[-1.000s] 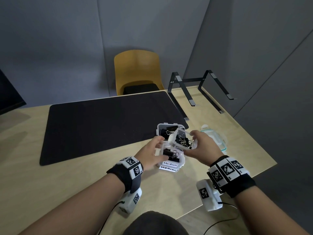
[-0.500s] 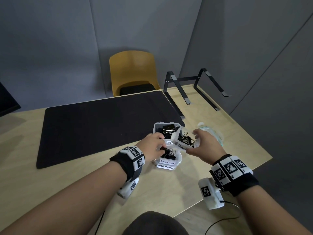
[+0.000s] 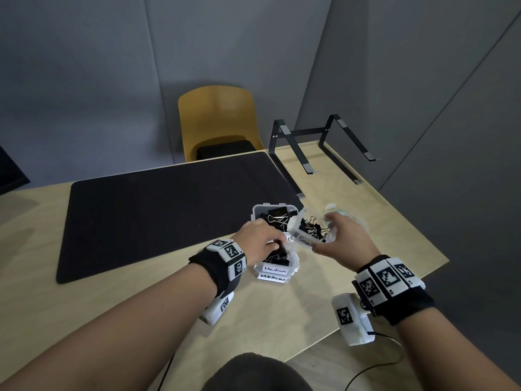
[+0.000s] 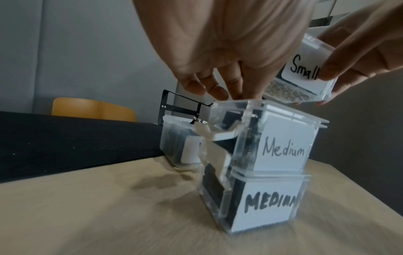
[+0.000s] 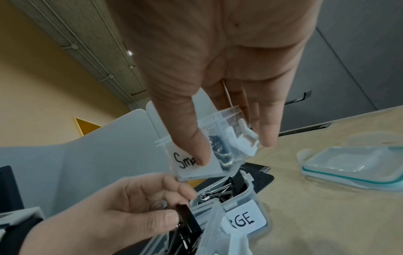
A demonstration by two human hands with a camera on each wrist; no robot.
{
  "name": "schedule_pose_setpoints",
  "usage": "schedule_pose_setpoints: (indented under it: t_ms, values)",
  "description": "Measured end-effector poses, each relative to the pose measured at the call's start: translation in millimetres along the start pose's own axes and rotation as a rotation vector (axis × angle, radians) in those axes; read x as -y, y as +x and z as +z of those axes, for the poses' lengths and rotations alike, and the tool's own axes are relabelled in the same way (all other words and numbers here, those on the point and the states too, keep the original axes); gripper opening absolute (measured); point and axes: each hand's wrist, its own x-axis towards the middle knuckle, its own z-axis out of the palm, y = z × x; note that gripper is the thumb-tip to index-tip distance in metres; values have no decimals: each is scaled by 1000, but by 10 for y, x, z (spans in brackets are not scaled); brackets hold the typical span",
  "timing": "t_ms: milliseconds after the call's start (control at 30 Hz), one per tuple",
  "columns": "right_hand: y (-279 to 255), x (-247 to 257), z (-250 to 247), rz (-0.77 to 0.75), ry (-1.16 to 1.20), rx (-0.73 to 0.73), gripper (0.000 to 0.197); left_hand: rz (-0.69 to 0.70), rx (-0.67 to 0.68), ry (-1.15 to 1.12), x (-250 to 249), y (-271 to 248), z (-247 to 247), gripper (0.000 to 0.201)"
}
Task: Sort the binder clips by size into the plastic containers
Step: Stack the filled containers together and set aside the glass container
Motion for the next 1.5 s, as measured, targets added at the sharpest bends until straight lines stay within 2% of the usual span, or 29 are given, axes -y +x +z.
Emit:
schedule_pose_setpoints:
  t_ms: [100, 233, 333, 533, 633, 733, 900, 1033, 1200, 1267, 1367, 1433, 1500]
  values:
    - [2, -13, 1, 8, 16, -3, 73, -24, -40, -85, -5, 35, 44, 23]
    - [-10, -14, 6, 10, 18, 3, 73, -2, -129, 57, 10, 51, 105, 17]
    - [-14, -17, 7, 12, 18, 3, 73, -2, -194, 42, 16, 37, 128, 16]
    - [-23, 4, 11, 11, 12, 3, 73, 23, -120, -21, 41, 12, 166, 13]
    - [-18, 15, 11, 7, 14, 2, 73, 36, -153, -58, 97, -35, 241, 10]
    - [-17, 20, 14, 5, 11, 0, 73, 18, -160, -93, 132, -50, 264, 20]
    - [-18, 46, 29, 0, 8, 9, 73, -53, -44, -71, 139, -36, 210, 21]
    - [-11, 64, 49, -12, 9, 13, 73, -99, -86, -206, 147, -82, 184, 19]
    - [-22, 116, 61, -21, -5, 31, 71, -119, -74, -212, 156, -172, 148, 22]
    - [-30, 155, 57, -32, -18, 38, 70, -129, -84, -269, 148, -204, 103, 27]
    - [-31, 196, 73, -43, -27, 53, 70, -201, -89, -351, 145, -284, 33, 57]
    - [-30, 231, 96, -49, -40, 71, 70, -257, -29, -383, 151, -340, 27, 74]
    - [-26, 275, 127, -65, -62, 90, 70, -268, 23, -394, 166, -361, 67, 78]
